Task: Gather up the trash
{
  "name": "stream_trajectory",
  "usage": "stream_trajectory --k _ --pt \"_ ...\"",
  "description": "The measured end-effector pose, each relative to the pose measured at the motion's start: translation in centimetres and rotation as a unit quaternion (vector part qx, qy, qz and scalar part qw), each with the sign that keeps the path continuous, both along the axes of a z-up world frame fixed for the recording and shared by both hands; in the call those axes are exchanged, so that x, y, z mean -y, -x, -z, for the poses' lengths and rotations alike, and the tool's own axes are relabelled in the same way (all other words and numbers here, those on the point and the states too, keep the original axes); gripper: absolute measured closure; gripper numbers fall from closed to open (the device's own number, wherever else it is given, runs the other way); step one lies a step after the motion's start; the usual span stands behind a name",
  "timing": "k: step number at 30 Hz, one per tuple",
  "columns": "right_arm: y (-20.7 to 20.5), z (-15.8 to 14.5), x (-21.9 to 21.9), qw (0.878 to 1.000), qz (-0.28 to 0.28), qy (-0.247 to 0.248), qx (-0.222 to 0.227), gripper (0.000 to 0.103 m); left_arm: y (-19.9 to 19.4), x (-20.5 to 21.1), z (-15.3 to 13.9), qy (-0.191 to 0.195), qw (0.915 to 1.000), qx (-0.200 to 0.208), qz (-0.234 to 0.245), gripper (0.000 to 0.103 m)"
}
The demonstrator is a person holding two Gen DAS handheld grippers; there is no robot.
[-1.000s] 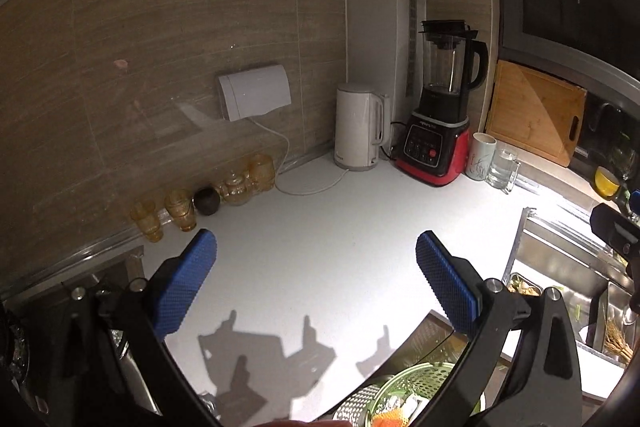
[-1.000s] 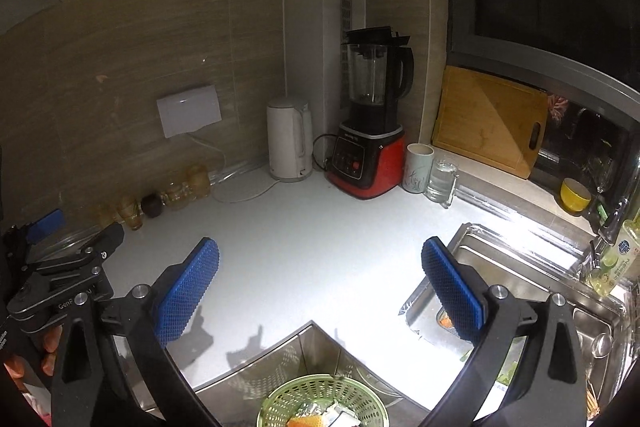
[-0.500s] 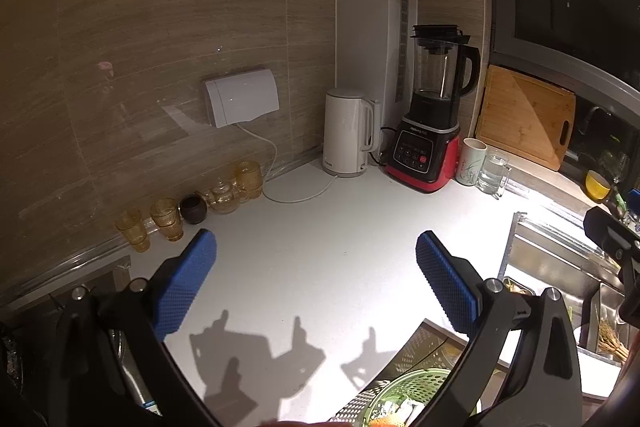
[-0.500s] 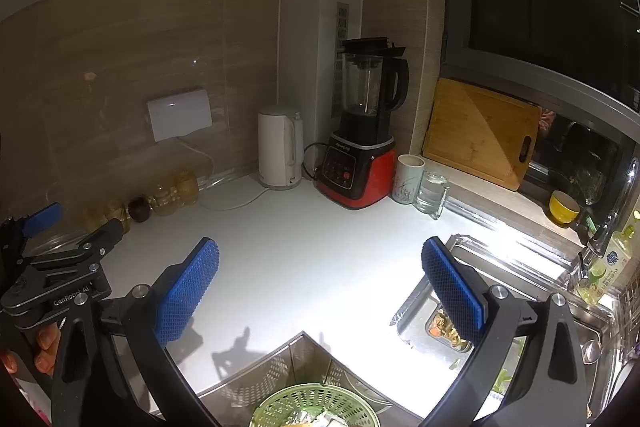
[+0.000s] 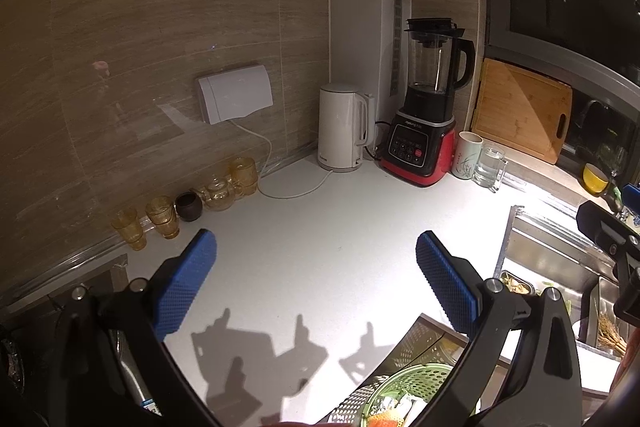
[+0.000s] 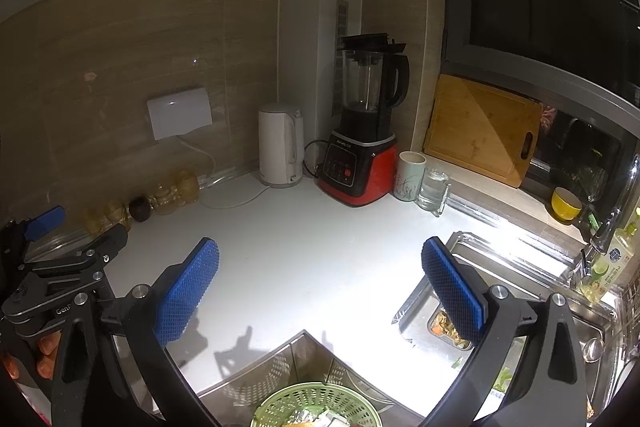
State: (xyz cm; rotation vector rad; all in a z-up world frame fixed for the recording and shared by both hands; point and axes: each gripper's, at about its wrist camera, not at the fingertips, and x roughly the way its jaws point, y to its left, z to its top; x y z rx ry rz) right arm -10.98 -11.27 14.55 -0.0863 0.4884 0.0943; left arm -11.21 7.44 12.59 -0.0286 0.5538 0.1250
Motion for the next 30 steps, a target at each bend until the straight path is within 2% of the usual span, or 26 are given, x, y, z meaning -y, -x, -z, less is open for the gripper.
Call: stream_trajectory --k 10,17,24,30 --pt "0.13 0.19 0.04 1.000 0.003 0.001 0.000 0.002 -0.02 -0.15 0.21 0.008 1.0000 -0.003 0.004 0.008" --pt "0.26 0.24 0.23 1.000 0.008 0.003 0.000 0.002 -0.55 -0.36 0.68 0.029 0.9993 -0.016 0.016 0.008" --pt "0.19 0.32 0.54 1.000 0.011 0.000 -0.002 0.002 -0.41 0.32 0.80 0.020 0.9995 -0.006 0.025 0.007" --pt "-0.06 0.34 0.76 1.000 0.012 -0.005 -0.002 0.002 -0.77 0.16 0.84 0.020 0.9994 -0.014 0.026 0.008"
